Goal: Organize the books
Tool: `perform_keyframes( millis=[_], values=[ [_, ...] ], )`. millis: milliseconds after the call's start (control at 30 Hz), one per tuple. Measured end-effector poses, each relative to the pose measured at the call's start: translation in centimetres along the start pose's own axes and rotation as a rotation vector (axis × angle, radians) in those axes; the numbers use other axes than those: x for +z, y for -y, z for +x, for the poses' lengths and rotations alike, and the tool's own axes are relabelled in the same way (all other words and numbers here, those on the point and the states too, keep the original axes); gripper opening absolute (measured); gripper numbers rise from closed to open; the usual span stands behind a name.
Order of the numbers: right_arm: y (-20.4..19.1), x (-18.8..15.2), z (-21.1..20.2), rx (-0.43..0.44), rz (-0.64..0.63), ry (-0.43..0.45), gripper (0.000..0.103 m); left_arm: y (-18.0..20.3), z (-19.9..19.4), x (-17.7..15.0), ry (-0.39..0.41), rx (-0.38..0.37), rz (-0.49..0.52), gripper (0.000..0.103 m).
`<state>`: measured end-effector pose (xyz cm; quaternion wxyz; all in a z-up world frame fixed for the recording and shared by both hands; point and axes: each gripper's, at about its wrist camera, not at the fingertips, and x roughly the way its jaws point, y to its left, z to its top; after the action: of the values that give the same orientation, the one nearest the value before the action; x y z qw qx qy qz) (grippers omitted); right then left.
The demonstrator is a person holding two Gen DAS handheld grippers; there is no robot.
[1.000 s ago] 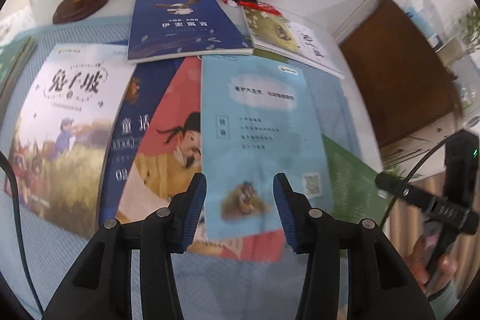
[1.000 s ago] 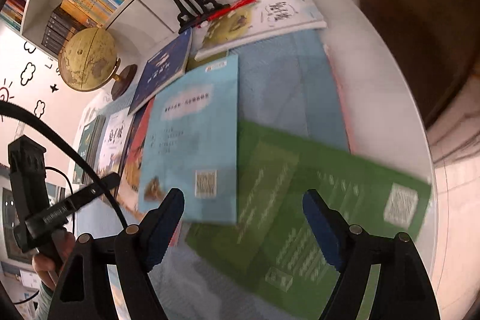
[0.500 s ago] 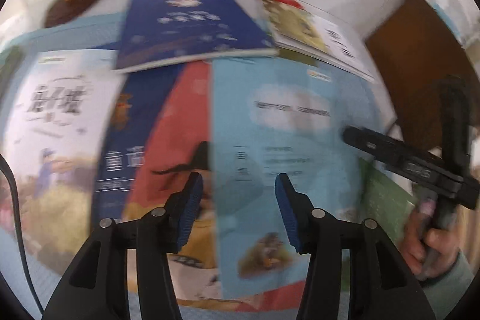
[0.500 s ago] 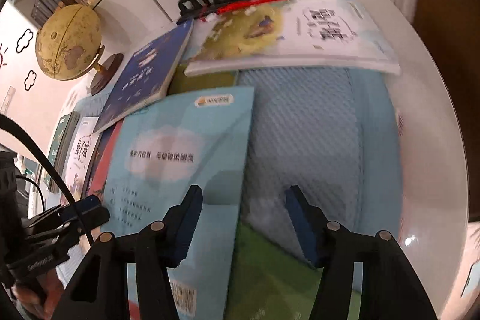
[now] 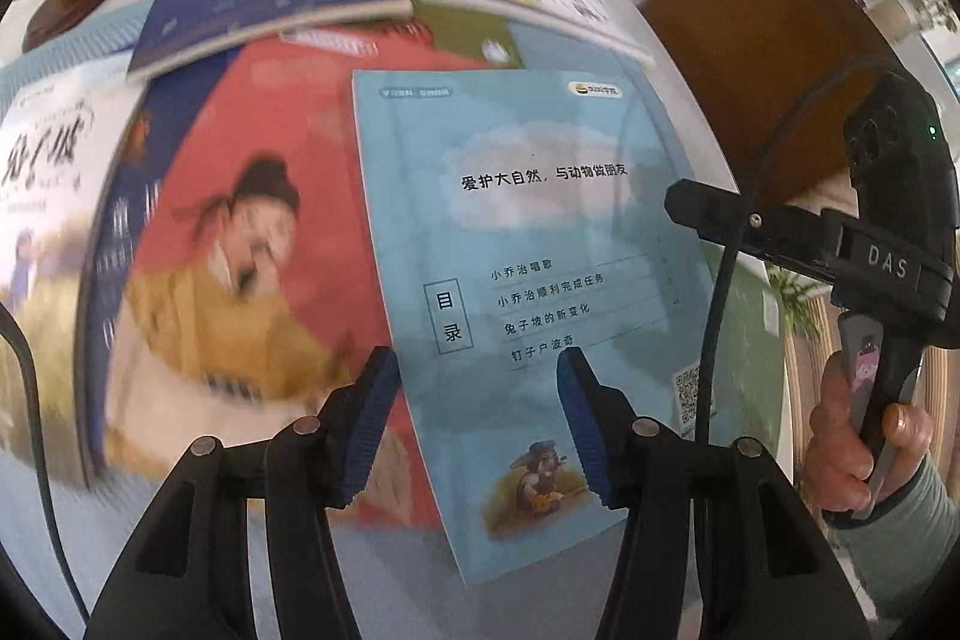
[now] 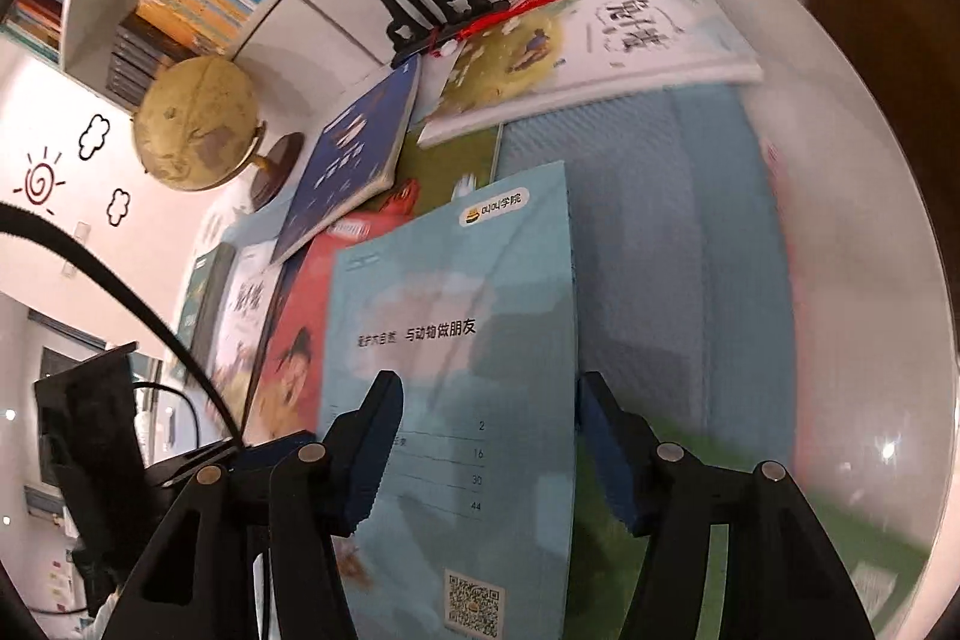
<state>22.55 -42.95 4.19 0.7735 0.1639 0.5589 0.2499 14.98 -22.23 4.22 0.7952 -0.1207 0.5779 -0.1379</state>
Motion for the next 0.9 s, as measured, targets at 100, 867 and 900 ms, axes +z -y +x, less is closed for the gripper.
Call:
perform_keyframes(
  millis=[100, 867, 900],
  values=[
    [-0.2, -3.6, -0.4, -0.017, 0.007, -0.044, 0.059, 0.5, -0.5, -2.1, -0.016, 0.009, 0.003, 0.051],
    [-3.1, -15.9, -1.3, -0.001, -0.166, -0.072, 0.060, 0.1, -2.1, -11.5, -0.028, 0.072, -0.030, 0.055],
    [-3.4, -15.8, -1.1, -0.016, -0.177, -0.066, 0.060, 0.3, -1.9, -11.4, -0.029, 0.078, -0.019, 0.056]
  ],
)
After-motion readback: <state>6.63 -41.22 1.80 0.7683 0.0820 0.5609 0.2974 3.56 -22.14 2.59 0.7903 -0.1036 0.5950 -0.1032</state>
